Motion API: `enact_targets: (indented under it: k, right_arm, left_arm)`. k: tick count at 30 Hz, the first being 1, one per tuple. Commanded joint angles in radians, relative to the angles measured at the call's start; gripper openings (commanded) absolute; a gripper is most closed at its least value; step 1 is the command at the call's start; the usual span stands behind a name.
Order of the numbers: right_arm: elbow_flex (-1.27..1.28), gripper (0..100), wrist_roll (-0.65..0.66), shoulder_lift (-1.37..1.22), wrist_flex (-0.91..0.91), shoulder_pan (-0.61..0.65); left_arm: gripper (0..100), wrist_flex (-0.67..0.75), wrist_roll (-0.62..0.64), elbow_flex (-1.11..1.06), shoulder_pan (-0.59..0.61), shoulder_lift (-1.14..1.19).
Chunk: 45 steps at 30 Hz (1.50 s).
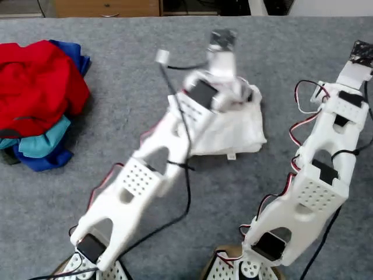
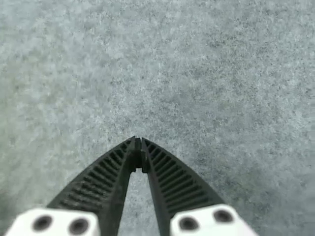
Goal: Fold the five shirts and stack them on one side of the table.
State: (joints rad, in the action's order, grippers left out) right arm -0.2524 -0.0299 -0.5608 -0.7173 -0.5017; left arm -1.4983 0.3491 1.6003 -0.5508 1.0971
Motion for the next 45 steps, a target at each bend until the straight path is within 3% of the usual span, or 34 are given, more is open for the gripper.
enact_targets:
  k: [1,3,7,11,14,19,24,28,31,37,45]
  right_arm:
    - [-0.249,0.4,0.08,0.007,-0.267,0.024]
    - [-0.378,0.4,0.16,-0.004,-0.44,0.054]
    - [-0.616,0.4,0.313,-0.008,-0.809,0.131]
    - [-0.796,0.3,0.341,-0.004,-1.074,0.151]
    - [-0.759,0.3,0.358,0.05,-1.073,0.15]
    - [-0.254,0.3,0.408,0.311,-1.02,0.237]
    - [0.274,0.3,0.4,0.51,-0.644,0.367]
    - [0.481,0.3,0.377,0.498,-0.443,0.4]
    - [0.512,0.4,0.364,0.392,-0.362,0.363]
    - [0.364,0.3,0.371,0.166,-0.436,0.326]
    - [0.222,0.3,0.371,0.407,-0.598,0.346]
  left_arm:
    - [8,-0.109,0.006,0.061,0.147,-0.084]
    - [1,-0.132,0.006,0.021,0.212,-0.058]
    - [2,-0.132,0.009,-0.018,0.259,0.03]
    - [2,-0.132,0.014,-0.018,0.241,0.113]
    - [2,-0.127,0.031,-0.017,0.229,0.151]
    - [2,-0.103,0.106,-0.018,0.259,0.182]
    - [2,-0.084,0.101,-0.028,0.265,0.182]
    - [2,-0.078,0.1,-0.026,0.27,0.182]
    - [2,-0.074,0.098,-0.028,0.27,0.193]
    - [2,-0.04,0.103,-0.018,0.273,0.24]
    - [2,-0.044,0.1,-0.018,0.273,0.24]
